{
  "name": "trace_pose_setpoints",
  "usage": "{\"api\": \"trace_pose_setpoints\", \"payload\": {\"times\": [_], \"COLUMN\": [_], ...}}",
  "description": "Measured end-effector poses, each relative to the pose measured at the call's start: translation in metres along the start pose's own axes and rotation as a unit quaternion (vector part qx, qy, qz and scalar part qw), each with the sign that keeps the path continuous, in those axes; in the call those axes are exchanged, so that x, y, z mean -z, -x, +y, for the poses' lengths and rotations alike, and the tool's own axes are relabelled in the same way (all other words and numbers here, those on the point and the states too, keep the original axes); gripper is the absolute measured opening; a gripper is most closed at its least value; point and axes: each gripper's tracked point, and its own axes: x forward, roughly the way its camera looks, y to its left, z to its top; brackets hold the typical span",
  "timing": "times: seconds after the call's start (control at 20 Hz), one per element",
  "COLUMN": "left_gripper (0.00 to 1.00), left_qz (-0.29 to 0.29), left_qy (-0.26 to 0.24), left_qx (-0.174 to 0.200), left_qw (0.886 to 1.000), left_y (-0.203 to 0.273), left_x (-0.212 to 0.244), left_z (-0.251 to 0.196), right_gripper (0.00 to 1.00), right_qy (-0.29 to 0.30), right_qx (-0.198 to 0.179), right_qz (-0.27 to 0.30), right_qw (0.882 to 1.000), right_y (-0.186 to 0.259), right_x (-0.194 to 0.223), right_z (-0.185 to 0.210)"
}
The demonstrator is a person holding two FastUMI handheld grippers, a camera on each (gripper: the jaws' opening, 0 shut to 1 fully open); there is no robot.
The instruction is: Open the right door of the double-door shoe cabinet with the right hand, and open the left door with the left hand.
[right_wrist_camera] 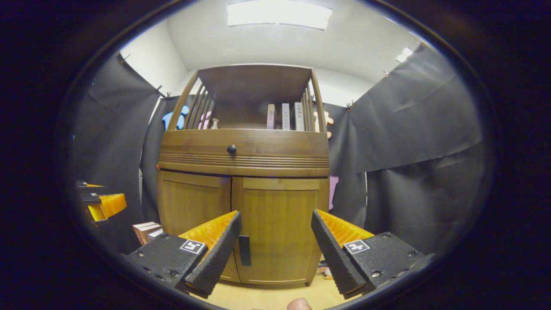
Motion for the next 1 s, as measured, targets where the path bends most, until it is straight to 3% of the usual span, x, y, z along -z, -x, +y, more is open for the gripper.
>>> {"api": "trace_pose_setpoints", "payload": {"times": [0.25, 0.35, 0.45, 0.5, 0.6, 0.65, 0.75, 0.8, 0.85, 0.9, 1.0], "left_gripper": [0.95, 1.00, 0.95, 1.00, 0.95, 1.00, 1.00, 0.95, 1.00, 0.95, 0.95], "left_qz": [-0.016, -0.017, -0.015, -0.017, -0.014, -0.011, -0.009, -0.008, -0.007, -0.006, -0.004], "left_qy": [0.000, -0.007, -0.014, -0.015, -0.014, -0.013, -0.013, -0.014, -0.015, -0.018, -0.021], "left_qx": [-0.011, -0.013, -0.018, -0.022, -0.028, -0.032, -0.039, -0.043, -0.047, -0.051, -0.059], "left_qw": [1.000, 1.000, 1.000, 1.000, 0.999, 0.999, 0.999, 0.999, 0.999, 0.999, 0.998], "left_y": [-0.004, -0.006, -0.005, -0.005, -0.006, -0.005, -0.004, -0.003, 0.000, 0.000, 0.004], "left_x": [-0.010, -0.009, -0.009, -0.009, -0.009, -0.007, -0.007, -0.006, -0.006, -0.005, -0.004], "left_z": [-0.001, -0.001, -0.002, -0.001, 0.001, 0.002, 0.005, 0.007, 0.009, 0.011, 0.014], "right_gripper": [1.00, 1.00, 1.00, 1.00, 1.00, 1.00, 1.00, 0.99, 0.99, 0.97, 0.94], "right_qy": [0.000, -0.001, -0.014, -0.021, -0.026, -0.026, -0.026, -0.026, -0.028, -0.033, -0.037], "right_qx": [-0.019, -0.034, -0.044, -0.050, -0.065, -0.071, -0.076, -0.079, -0.082, -0.086, -0.095], "right_qz": [0.012, 0.032, 0.055, 0.067, 0.088, 0.101, 0.115, 0.123, 0.133, 0.137, 0.146], "right_qw": [1.000, 0.999, 0.997, 0.996, 0.994, 0.992, 0.990, 0.989, 0.987, 0.986, 0.984], "right_y": [-0.028, -0.042, -0.054, -0.060, -0.075, -0.083, -0.101, -0.112, -0.120, -0.128, -0.140], "right_x": [0.014, 0.035, 0.054, 0.062, 0.080, 0.090, 0.109, 0.119, 0.127, 0.134, 0.144], "right_z": [0.009, 0.017, 0.021, 0.025, 0.035, 0.041, 0.048, 0.050, 0.054, 0.058, 0.068]}}
